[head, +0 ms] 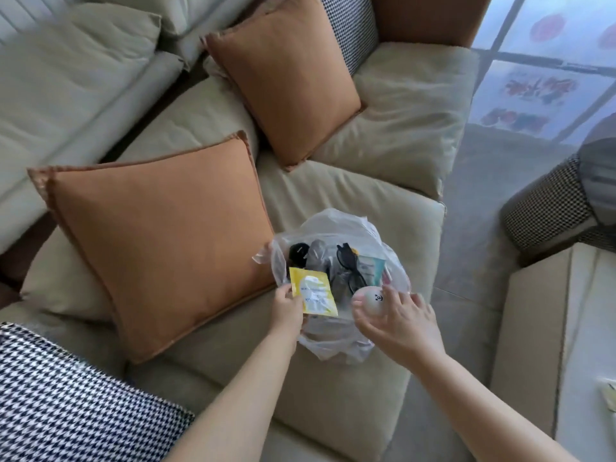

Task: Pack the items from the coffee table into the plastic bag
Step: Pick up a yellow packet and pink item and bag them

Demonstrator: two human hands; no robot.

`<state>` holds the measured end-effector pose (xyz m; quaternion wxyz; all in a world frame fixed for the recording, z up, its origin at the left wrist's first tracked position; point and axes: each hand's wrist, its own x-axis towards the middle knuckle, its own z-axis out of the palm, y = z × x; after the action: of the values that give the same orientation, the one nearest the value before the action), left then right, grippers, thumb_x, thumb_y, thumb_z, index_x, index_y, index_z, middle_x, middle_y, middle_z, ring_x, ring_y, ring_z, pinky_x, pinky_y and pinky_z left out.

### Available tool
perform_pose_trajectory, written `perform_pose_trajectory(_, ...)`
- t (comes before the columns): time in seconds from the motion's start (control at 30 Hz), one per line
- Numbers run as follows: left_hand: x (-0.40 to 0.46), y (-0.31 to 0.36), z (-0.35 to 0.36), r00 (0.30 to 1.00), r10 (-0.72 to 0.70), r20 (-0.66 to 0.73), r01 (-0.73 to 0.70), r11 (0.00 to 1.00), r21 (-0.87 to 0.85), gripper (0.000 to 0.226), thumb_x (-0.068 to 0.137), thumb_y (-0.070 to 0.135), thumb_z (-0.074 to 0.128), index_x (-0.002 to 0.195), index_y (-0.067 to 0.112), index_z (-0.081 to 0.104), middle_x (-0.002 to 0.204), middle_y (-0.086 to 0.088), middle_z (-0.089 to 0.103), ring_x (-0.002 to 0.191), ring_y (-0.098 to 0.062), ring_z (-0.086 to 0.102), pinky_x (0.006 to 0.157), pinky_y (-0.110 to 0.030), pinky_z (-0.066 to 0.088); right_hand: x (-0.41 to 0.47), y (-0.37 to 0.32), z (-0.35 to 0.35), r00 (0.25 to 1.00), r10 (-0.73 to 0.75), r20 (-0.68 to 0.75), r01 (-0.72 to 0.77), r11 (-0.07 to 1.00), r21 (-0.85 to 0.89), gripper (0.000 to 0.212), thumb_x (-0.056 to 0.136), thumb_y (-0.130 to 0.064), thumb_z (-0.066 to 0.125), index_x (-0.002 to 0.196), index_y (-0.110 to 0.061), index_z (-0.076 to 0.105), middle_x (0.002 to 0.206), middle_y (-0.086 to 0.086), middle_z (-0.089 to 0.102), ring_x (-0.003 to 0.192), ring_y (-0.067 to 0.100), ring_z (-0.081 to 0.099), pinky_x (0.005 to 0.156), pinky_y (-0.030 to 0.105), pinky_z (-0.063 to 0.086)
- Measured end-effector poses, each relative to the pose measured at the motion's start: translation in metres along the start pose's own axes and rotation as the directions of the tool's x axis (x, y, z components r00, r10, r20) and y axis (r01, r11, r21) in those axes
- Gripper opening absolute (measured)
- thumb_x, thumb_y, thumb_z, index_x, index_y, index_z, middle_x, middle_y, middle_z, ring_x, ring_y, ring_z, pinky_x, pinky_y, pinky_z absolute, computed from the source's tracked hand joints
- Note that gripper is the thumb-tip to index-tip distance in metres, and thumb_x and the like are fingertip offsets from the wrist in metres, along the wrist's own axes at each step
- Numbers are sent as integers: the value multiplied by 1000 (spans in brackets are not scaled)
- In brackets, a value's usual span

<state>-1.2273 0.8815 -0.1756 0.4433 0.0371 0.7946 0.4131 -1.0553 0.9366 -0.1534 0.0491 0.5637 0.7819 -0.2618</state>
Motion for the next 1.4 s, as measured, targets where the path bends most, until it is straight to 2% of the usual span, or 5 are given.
perform_pose_trajectory(0.27, 65, 8, 11, 982, 28, 188, -63, 981, 184, 44, 89, -4, 50, 132, 8, 48, 108, -12, 59, 85, -20, 57, 62, -28, 52, 64, -29, 29, 993, 105, -49, -107, 994, -36, 64, 89, -60, 38, 138, -18, 35, 139, 1, 45, 130, 25, 37, 108, 36, 28)
perform_pose_trajectory(0.43, 87, -9, -4, 975, 177, 131, -213, 611, 762, 46, 86, 32, 60, 130, 40, 52, 140, -3, 36, 124, -27, 36, 101, -29, 33, 86, -21, 45, 995, 91, 47, -86, 991, -105, 54, 97, -44, 35, 144, -18, 31, 152, 2, 28, 143, 21, 20, 114, 35, 20)
perform_pose_trajectory(0.63, 107, -26, -15, 954, -21, 299, -95, 926, 365, 53, 88, 13, 63, 138, 26, 48, 150, -11, 34, 135, -24, 38, 108, -33, 33, 89, -6, 46, 984, 176, 7, -170, 957, -233, 54, 94, -22, 45, 144, -33, 26, 159, 11, -9, 147, 31, -4, 117, 44, 15)
perform_pose_trajectory(0.87, 92, -13, -28, 962, 226, 154, -273, 808, 522, 52, 85, -6, 49, 134, 11, 53, 136, -9, 54, 122, -23, 52, 100, -26, 39, 81, 0, 39, 972, 231, 51, -229, 973, -33, 62, 90, 2, 41, 143, -29, 33, 148, 7, 29, 128, 26, 41, 89, 36, 45)
perform_pose_trajectory(1.4, 13, 5, -77, 954, 296, 40, -272, 806, 526, 41, 92, 0, 44, 131, 7, 56, 135, -7, 57, 125, -22, 52, 94, -21, 38, 32, 30, -23, 986, 161, -51, -158, 985, 63, 63, 87, 3, 50, 144, -18, 31, 145, 7, 32, 122, 29, 47, 94, 40, 48)
